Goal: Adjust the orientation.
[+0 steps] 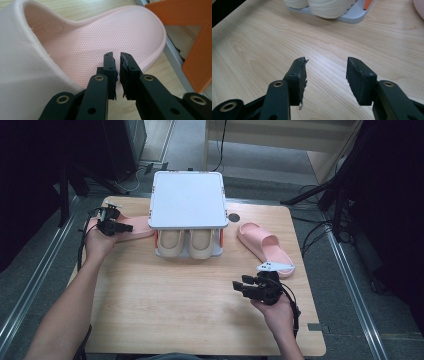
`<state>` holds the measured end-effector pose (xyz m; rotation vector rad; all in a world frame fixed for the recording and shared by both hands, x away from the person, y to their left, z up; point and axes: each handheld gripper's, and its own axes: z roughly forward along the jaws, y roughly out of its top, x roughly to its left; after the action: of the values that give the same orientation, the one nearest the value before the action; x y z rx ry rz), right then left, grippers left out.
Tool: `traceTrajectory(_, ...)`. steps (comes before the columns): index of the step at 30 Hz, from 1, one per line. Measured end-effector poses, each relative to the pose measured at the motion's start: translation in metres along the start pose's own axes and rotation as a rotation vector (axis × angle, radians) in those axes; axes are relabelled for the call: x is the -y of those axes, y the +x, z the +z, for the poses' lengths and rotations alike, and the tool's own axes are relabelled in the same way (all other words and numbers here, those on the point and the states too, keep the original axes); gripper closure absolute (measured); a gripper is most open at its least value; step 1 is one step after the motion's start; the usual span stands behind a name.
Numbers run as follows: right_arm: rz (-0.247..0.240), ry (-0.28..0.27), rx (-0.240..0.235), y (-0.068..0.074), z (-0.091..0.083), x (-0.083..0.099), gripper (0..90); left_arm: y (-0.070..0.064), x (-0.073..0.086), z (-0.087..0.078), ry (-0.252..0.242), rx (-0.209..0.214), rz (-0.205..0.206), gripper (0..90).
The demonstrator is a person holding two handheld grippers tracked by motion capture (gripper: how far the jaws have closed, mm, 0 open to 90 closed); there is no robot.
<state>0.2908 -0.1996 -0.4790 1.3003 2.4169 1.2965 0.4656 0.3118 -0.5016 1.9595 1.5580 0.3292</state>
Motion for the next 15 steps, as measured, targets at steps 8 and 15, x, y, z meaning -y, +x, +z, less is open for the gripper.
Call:
traceTrajectory(8, -0.008, 0.006, -0.008, -0.001, 0.004, -0.004, 51.1, 0.004, 0.006, -0.006, 0.001, -0.002, -0.003, 82.4)
traceTrajectory(15, -0.027, 0.016, -0.022, 0.001, 0.011, -0.009, 51.1, 0.008, 0.014, -0.014, 0.016, -0.007, 0.004, 81.7)
